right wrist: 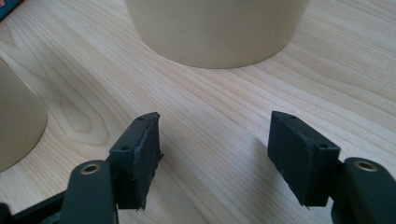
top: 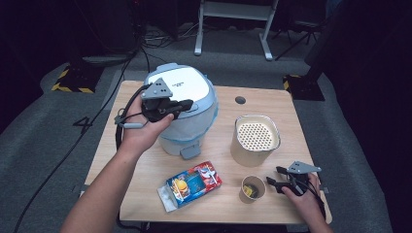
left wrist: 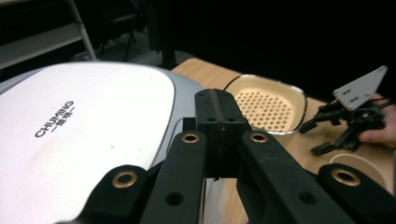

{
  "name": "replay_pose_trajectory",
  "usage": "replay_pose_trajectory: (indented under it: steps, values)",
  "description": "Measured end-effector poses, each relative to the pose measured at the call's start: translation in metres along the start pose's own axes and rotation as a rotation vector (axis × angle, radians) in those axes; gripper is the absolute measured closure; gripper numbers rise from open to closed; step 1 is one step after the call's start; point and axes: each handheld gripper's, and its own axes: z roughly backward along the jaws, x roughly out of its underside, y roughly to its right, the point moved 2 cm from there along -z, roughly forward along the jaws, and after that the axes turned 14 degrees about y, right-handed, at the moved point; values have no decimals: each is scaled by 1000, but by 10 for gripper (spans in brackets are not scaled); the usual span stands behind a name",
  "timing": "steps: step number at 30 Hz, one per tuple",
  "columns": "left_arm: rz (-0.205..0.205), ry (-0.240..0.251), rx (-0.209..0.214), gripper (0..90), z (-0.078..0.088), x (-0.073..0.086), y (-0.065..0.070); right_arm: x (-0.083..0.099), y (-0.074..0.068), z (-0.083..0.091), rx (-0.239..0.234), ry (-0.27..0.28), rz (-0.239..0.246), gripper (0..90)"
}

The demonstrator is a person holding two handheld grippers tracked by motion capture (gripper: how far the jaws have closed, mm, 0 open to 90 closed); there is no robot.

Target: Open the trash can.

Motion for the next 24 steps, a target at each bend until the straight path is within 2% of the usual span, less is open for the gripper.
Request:
replay_pose_trajectory:
  steps: [4, 11, 24]
  values:
    - [0, -26, -21, 900, -7, 5, -2, 0, 0, 0, 0, 0, 0, 343]
    - [15, -39, -30, 900, -11, 9, -6, 0, 0, 0, 0, 0, 0, 343]
    - [-17, -67, -56, 900, -15, 10, -4, 0, 0, 0, 0, 0, 0, 343]
